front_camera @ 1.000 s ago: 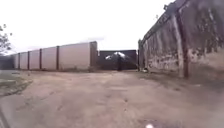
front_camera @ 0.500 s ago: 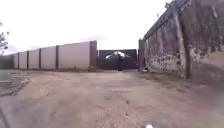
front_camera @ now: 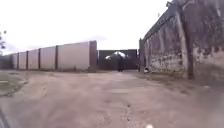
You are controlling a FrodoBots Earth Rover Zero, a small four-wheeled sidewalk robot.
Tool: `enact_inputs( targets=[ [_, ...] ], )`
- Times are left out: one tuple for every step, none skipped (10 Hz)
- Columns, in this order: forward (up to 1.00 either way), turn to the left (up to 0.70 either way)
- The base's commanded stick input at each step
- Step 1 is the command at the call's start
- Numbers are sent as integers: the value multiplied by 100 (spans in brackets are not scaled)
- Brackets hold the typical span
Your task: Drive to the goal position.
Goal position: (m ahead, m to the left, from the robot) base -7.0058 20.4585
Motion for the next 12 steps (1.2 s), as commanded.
enact_inputs(
  targets=[
    [30, 25],
    [30, 55],
    [30, 60],
    [30, 60],
    [30, 60],
    [30, 60],
    [30, 60],
    [30, 60],
    [30, 60],
    [30, 60],
    [30, 60],
    [30, 60]
  ],
)
